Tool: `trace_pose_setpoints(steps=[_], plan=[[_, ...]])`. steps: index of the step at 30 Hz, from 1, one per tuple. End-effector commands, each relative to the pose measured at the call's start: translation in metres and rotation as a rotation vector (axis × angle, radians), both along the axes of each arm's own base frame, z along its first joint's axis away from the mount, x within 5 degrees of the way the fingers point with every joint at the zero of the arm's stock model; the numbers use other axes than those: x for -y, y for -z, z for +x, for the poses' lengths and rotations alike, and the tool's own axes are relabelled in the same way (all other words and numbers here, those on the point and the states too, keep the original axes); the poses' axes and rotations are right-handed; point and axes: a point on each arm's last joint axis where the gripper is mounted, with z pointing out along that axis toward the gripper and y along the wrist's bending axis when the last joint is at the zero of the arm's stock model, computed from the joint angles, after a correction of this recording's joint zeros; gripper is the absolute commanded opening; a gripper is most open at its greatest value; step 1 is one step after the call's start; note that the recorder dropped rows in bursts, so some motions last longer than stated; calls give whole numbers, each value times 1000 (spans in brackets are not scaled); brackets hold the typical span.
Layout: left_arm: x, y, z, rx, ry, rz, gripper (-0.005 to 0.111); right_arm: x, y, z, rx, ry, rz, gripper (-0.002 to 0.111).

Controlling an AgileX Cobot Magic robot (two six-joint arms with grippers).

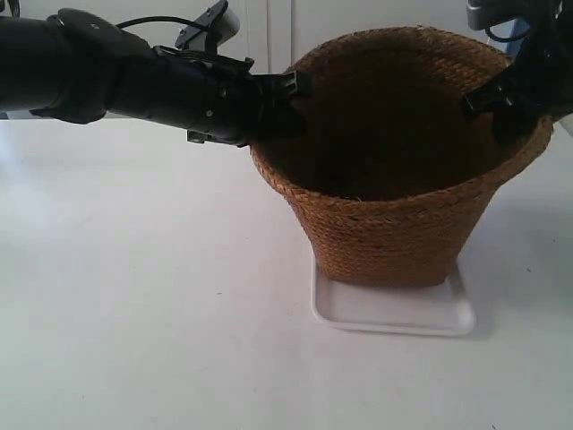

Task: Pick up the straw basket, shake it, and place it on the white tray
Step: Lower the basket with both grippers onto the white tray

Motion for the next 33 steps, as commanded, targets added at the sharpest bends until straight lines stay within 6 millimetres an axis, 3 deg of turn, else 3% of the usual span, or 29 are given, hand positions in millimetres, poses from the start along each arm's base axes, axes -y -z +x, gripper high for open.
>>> trace_pose_setpoints(steps=[1, 12, 22, 27, 33], plan=[[1, -11, -5, 4, 43, -28, 31, 11, 0, -1, -26, 2, -83, 26], [2, -10, -6, 0, 67, -13, 58, 11, 0, 0, -18, 3, -81, 52], [2, -8, -8, 6, 89, 15, 58, 11, 0, 0, -8, 65, -52, 67], [2, -8, -8, 4, 91, 14, 58, 11, -1, 1, 12, 78, -43, 68], [2, -7, -9, 1, 105, 22, 58, 10, -14, -2, 91, 95, -21, 74]])
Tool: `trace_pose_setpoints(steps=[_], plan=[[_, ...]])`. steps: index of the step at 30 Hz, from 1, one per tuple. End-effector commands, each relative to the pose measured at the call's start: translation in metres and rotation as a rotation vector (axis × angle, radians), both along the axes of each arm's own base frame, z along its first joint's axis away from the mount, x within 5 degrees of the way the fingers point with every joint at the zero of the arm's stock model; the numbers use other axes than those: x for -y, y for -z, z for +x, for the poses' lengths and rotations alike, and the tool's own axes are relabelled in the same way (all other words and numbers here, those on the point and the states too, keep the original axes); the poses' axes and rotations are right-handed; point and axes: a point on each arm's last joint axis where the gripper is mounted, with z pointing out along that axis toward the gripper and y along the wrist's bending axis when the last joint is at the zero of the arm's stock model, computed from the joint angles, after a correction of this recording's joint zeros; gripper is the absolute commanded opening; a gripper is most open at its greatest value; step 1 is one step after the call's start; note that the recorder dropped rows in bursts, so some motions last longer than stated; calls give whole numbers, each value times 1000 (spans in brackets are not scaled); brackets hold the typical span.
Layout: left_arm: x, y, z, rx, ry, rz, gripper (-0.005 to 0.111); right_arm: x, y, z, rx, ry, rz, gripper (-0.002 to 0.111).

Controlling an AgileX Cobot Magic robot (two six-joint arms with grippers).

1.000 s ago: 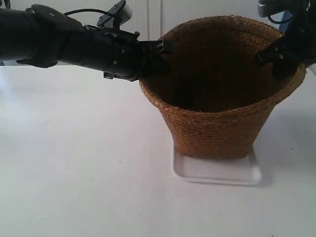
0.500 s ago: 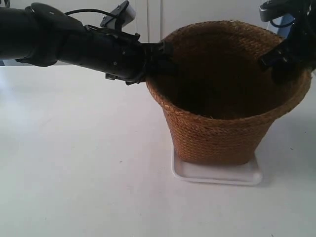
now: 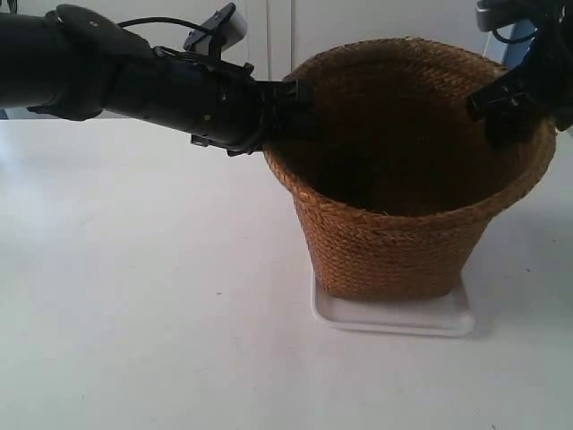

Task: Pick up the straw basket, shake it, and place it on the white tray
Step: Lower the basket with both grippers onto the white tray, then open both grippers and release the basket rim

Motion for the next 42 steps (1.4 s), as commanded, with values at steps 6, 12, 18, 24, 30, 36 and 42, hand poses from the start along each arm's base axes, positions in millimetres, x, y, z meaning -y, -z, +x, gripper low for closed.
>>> trace_pose_setpoints(steps=[6, 12, 18, 24, 30, 36, 42], plan=[[-1, -8, -3, 13, 25, -5, 58, 2, -42, -18, 185, 13, 10, 76], [-1, -8, -4, 10, 30, -6, 58, 1, -61, -32, 248, 12, 15, 76], [4, -24, -6, 30, 104, -18, 58, 1, -74, -43, 290, 11, 14, 76], [3, -29, -5, 38, 108, 6, 72, 1, -77, -45, 299, 11, 14, 76], [4, -23, -5, 30, 135, 45, 72, 1, -77, -45, 301, 11, 14, 76], [2, -23, -2, 45, 112, 46, 72, 1, -77, -45, 301, 11, 14, 76], [2, -23, -3, 46, 112, 48, 72, 1, -77, -45, 301, 11, 14, 76]])
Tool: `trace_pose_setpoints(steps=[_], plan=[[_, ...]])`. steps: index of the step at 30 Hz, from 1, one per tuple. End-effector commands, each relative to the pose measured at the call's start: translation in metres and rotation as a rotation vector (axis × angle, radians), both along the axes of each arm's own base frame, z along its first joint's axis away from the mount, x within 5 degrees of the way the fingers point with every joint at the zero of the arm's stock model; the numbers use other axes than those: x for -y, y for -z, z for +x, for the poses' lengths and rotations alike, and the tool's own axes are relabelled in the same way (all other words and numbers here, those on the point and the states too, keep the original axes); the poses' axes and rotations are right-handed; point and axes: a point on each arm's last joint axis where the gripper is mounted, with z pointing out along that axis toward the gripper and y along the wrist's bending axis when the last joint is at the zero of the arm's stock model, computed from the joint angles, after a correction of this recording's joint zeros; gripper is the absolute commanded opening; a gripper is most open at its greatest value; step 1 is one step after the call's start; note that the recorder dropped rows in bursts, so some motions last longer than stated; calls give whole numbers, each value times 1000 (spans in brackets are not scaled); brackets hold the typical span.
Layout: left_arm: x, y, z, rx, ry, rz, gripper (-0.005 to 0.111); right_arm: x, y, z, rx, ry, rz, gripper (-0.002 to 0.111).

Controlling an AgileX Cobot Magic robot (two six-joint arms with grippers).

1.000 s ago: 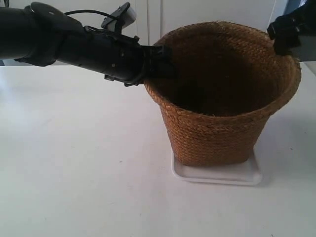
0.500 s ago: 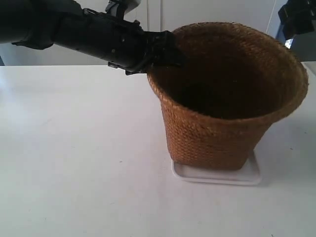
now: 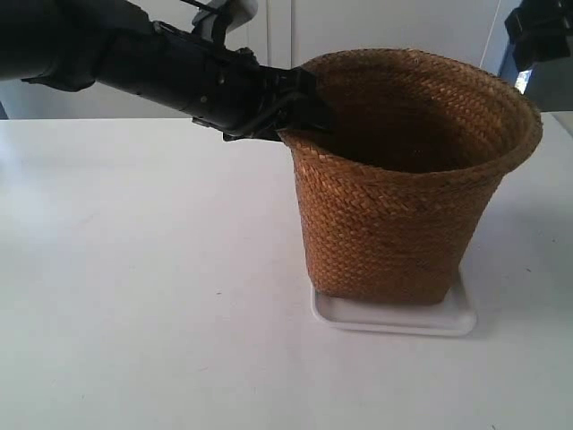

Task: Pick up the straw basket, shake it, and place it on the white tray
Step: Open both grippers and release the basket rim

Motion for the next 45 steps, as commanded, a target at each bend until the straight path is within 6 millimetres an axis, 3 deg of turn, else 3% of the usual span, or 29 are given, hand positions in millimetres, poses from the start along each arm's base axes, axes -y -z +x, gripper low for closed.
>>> trace_pose_setpoints(steps=[1, 20, 36, 45], plan=[[0, -4, -1, -5, 2, -15, 72, 1, -5, -1, 27, 5, 6, 76], [9, 7, 5, -131, -33, -140, 72, 1, -8, 3, 76, -2, -3, 76], [5, 5, 2, -121, 4, -104, 72, 1, -4, 6, 66, -2, -2, 76], [-3, -11, -4, -82, -1, -117, 72, 1, -4, 6, 61, -2, -2, 76]])
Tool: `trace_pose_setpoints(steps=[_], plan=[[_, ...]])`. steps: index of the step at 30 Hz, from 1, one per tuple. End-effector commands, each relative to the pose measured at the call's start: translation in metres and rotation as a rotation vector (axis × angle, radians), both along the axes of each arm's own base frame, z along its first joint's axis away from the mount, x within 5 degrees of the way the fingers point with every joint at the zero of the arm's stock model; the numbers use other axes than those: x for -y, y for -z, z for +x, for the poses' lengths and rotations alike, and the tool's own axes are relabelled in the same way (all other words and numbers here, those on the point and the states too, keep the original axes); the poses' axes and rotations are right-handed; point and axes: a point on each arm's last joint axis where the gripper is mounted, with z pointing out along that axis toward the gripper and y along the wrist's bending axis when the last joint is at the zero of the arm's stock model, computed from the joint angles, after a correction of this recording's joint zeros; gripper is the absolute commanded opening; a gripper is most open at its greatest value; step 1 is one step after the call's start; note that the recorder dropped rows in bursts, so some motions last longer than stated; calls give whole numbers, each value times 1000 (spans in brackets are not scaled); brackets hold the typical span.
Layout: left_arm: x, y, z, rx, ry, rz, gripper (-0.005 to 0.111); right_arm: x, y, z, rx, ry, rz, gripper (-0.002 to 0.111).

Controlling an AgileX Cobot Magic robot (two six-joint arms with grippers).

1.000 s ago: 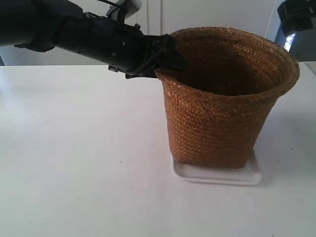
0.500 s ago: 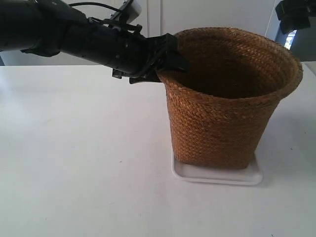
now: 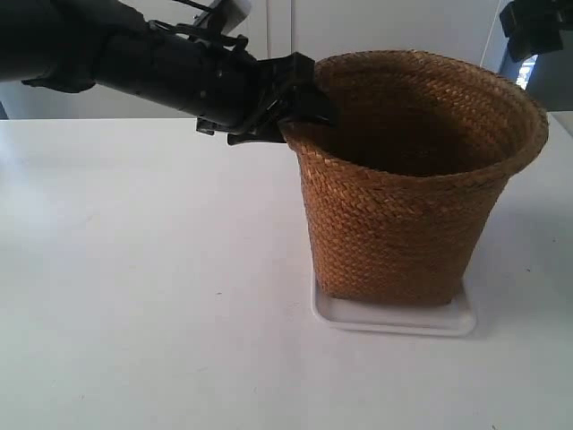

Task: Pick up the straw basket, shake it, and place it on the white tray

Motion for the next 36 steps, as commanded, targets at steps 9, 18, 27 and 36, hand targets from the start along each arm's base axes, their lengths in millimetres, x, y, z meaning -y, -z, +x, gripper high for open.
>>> trace_pose_setpoints(steps=[9, 18, 27, 36], plan=[[-3, -18, -10, 33, 33, -13, 72, 1, -2, 1, 12, 6, 2, 76], [-8, -28, -14, 96, 26, 27, 72, 1, -1, 0, -1, 8, 3, 76], [-26, -39, -12, 98, 37, 72, 72, 1, -1, 0, -3, 9, 3, 76], [-74, -82, -33, 231, 39, 169, 63, 1, -9, -8, 22, 9, 5, 75]])
